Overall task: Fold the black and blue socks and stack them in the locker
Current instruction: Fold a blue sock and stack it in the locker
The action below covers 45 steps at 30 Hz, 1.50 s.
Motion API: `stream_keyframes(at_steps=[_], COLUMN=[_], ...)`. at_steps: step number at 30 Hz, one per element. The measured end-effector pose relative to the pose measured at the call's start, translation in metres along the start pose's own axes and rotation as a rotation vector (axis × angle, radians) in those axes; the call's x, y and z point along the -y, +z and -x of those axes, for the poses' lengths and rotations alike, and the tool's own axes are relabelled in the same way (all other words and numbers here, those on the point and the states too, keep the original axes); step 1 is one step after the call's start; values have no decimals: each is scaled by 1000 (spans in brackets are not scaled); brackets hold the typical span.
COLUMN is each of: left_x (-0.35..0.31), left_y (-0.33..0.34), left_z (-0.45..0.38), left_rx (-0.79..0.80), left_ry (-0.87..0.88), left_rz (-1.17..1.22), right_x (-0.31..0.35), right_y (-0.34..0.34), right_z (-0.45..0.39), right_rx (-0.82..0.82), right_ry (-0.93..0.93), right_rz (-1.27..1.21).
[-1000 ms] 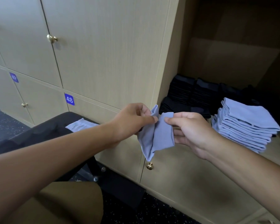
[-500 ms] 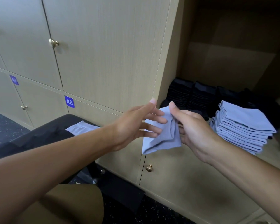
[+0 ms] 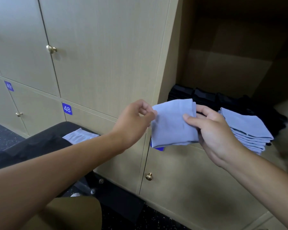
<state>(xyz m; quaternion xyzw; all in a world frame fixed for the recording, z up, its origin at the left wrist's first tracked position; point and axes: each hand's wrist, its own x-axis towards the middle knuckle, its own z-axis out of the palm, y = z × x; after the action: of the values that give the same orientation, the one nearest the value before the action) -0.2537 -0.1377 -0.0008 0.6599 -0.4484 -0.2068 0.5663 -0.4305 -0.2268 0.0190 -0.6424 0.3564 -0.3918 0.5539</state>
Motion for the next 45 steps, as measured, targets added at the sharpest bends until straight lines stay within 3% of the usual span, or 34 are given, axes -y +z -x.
stream_keyframes(at_steps=[3,8,10,15,22,26,33,40,45], left_x=[-5,-20,-24,-38,-53,-62,-61,-54,-50], left_y=[7,24,31,48,84,105,141,178,193], left_z=[-3,-2,-3,-10,-24,-32,-57,-78,-85], left_rx=[-5,254,275,233,181,148,169,273,316], left_ry=[-52,-95,-48,34,91,105,83,51,44], left_rz=[1,266,318,413,442,468,445,379,263], right_x=[8,16,20,26,31,35,29,14,-1], right_y=[-11,-33,-44,-71,-101,-116,-149,-169,-181], right_z=[-1,-8,-13,-26,-32,-35,-48,-55,-62], right_rx=[23,45,49,-91,-272,-260,-279,-412,-420], right_ry=[-9,18,29,-45,-256,-295,-166,-110,-49], right_rz=[-87,-192,-182,-21,413,477,236,423,521])
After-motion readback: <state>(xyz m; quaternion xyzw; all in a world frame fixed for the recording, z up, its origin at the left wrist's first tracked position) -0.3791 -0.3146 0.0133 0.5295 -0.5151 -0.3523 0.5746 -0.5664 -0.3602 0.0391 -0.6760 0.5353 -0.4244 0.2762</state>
